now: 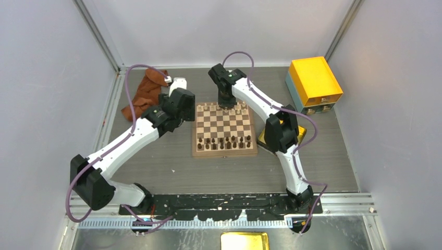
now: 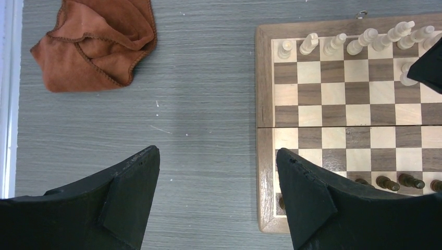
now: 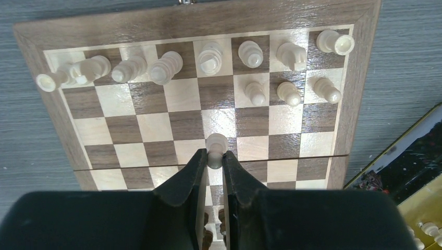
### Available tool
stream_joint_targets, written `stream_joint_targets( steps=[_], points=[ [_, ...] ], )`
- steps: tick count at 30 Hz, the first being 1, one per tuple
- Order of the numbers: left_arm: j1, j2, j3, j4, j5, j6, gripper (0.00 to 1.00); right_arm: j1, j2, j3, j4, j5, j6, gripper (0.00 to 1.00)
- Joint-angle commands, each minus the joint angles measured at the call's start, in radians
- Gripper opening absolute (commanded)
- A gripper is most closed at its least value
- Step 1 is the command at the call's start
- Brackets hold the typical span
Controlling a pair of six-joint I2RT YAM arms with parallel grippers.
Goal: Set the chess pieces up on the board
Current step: Place the chess piece on the chessboard.
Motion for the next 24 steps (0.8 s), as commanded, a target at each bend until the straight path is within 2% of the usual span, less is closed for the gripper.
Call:
stream_joint_targets(
  steps=[1, 24],
  points=[
    [0.008, -0.040, -0.001, 0.037, -0.023, -0.019, 0.83, 0.009, 0.014, 0.034, -0.013, 0.004, -0.015, 0.01],
    [0.010, -0.028, -0.006, 0.049, -0.027, 0.004, 0.83, -0.011, 0.088, 0.060, 0.039, -0.004, -0.034, 0.01]
  ],
)
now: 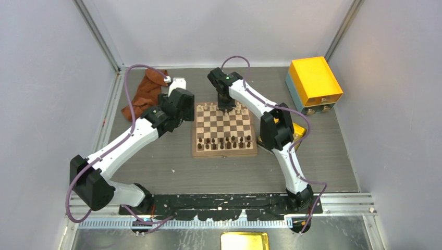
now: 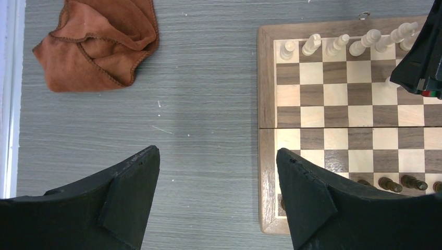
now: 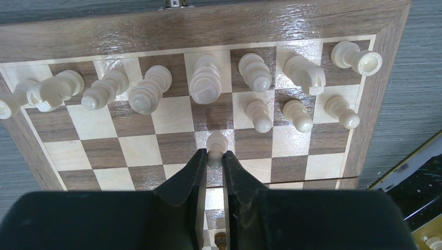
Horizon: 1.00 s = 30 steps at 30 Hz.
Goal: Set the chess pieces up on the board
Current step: Place the chess piece on the chessboard.
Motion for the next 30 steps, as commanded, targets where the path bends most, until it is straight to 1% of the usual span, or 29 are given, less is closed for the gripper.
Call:
stream_joint_targets(
  steps=[1, 30],
  points=[
    [0.005, -0.022, 0.001, 0.047, -0.027, 0.003, 0.83, -0.010, -0.002, 0.044, 0.030, -0.006, -0.014, 0.01],
    [0.004, -0.003, 0.013, 0.059, -0.028, 0.021, 0.83, -0.022, 0.042, 0.063, 0.071, -0.028, -0.017, 0.01]
  ],
)
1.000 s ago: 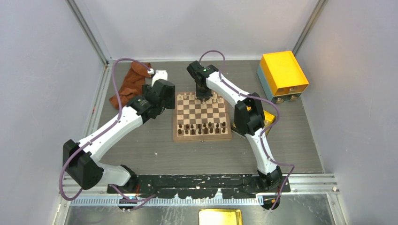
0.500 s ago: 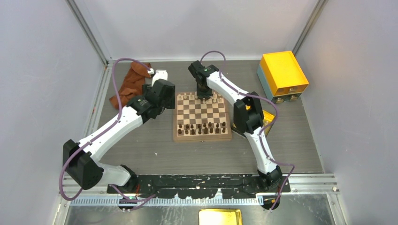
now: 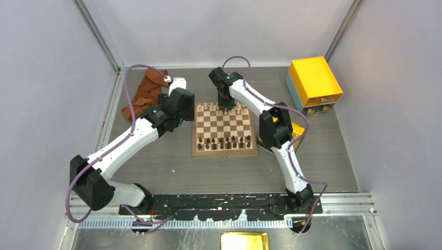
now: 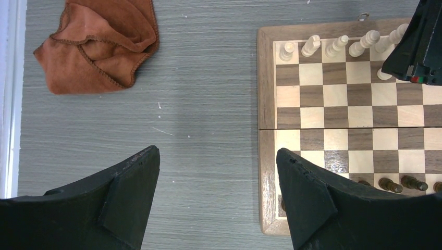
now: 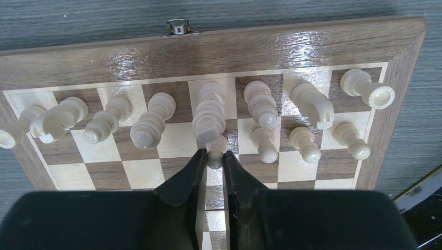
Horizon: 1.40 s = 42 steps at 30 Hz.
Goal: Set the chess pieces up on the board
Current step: Place the chess piece on the chessboard.
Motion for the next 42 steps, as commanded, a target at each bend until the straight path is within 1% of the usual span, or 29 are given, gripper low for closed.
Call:
stream_joint_targets(
  steps=[1, 6, 8, 11, 15, 30, 42],
  points=[
    [0.005, -0.003, 0.012, 0.052, -0.027, 0.012, 0.83, -0.003, -0.001, 0.039, 0.027, -0.002, -0.010, 0.01],
    [0.005, -0.002, 0.011, 0.054, -0.027, 0.012, 0.83, -0.004, -0.004, 0.034, 0.028, -0.005, -0.011, 0.02],
    [0.004, 0.000, 0.012, 0.054, -0.026, 0.012, 0.83, -0.004, -0.007, 0.026, 0.031, -0.005, -0.011, 0.05],
    [0.004, 0.000, 0.008, 0.055, -0.024, 0.011, 0.83, -0.003, -0.009, 0.014, 0.034, -0.004, -0.012, 0.13],
    [0.004, 0.001, 0.008, 0.055, -0.023, 0.009, 0.83, -0.004, -0.012, 0.003, 0.038, -0.003, -0.011, 0.19],
    [0.004, 0.006, 0.007, 0.056, -0.012, 0.000, 0.83, -0.004, -0.028, -0.031, 0.055, -0.002, -0.015, 0.29],
    [0.005, 0.009, 0.008, 0.055, -0.004, -0.006, 0.83, -0.004, -0.043, -0.039, 0.064, -0.004, -0.019, 0.32]
  ],
)
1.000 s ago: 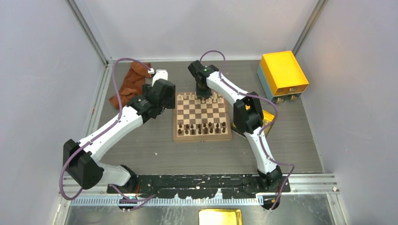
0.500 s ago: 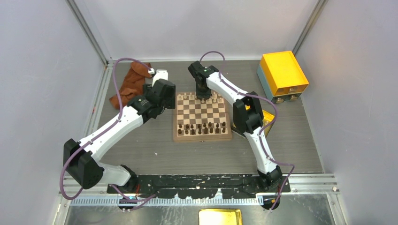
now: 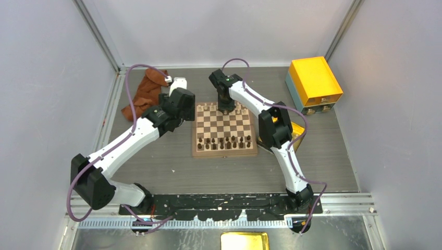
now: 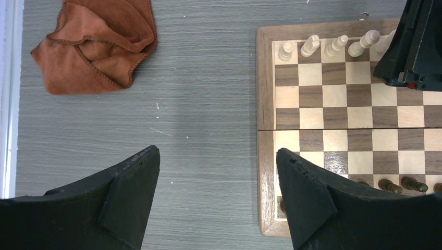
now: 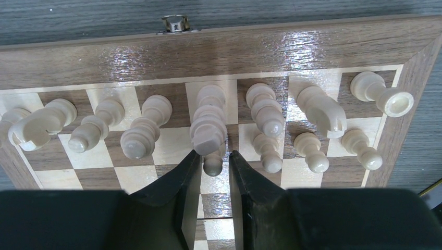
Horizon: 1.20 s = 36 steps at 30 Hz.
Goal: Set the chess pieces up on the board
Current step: Place the chess piece on the chessboard.
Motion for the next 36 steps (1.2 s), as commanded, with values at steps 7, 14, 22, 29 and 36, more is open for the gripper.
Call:
stream_joint_targets(
  steps=[7, 14, 22, 29, 36],
  points=[
    [0.003, 0.000, 0.010, 0.048, -0.001, -0.006, 0.82, -0.004, -0.056, 0.002, 0.032, 0.004, -0.014, 0.33],
    [0.002, 0.002, 0.013, 0.046, 0.000, -0.008, 0.82, -0.005, -0.072, -0.007, 0.039, 0.009, -0.017, 0.33],
    [0.003, 0.002, 0.013, 0.047, 0.005, -0.009, 0.82, -0.005, -0.088, -0.019, 0.048, 0.022, -0.024, 0.34],
    [0.003, 0.005, 0.016, 0.046, 0.005, -0.009, 0.82, -0.005, -0.102, -0.022, 0.058, 0.033, -0.034, 0.34],
    [0.003, 0.007, 0.023, 0.045, 0.005, -0.006, 0.82, -0.005, -0.114, -0.024, 0.057, 0.034, -0.039, 0.34]
  ],
)
